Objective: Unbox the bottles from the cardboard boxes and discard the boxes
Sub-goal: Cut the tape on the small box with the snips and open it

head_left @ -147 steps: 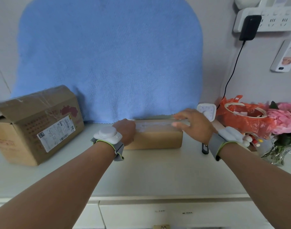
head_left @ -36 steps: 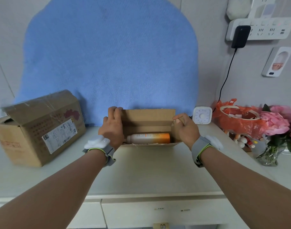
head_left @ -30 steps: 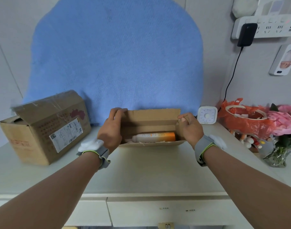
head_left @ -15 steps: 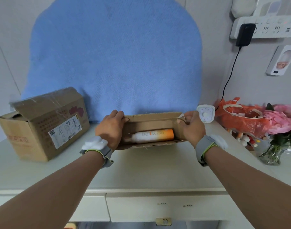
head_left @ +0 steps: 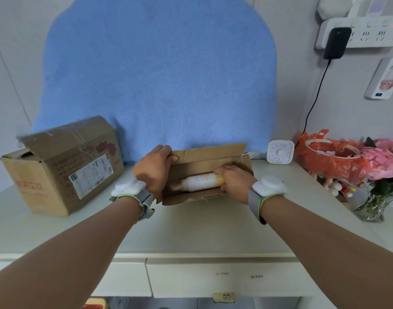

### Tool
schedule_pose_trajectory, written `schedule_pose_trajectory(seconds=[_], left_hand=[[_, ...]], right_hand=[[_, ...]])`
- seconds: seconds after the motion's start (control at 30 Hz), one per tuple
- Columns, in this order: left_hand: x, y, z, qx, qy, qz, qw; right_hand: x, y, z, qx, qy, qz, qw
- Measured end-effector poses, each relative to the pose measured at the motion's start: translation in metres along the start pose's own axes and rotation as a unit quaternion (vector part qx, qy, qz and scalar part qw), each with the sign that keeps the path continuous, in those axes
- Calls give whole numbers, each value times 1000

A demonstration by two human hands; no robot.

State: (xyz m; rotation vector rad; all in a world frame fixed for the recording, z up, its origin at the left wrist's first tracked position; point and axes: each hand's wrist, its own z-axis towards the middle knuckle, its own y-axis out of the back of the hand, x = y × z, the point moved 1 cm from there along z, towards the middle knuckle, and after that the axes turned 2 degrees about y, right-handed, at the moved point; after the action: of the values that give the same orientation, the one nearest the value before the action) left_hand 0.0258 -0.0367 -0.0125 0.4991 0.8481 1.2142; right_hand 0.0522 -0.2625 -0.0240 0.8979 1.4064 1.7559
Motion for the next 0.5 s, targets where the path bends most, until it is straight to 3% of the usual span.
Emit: schedule_pose_trajectory(seconds=[0.13,0.37,0.5], left_hand=[[-2,4,1,9,3,-5,1000],[-6,6,1,4,6,-11,1000],[-8,8,-1,-1,3,-8,1000]], right_hand=[[3,-9,19,46,-17,-45,998],[5,-18,25,-34,7,-82,996],[11,-17,25,-30,8,-81,996]])
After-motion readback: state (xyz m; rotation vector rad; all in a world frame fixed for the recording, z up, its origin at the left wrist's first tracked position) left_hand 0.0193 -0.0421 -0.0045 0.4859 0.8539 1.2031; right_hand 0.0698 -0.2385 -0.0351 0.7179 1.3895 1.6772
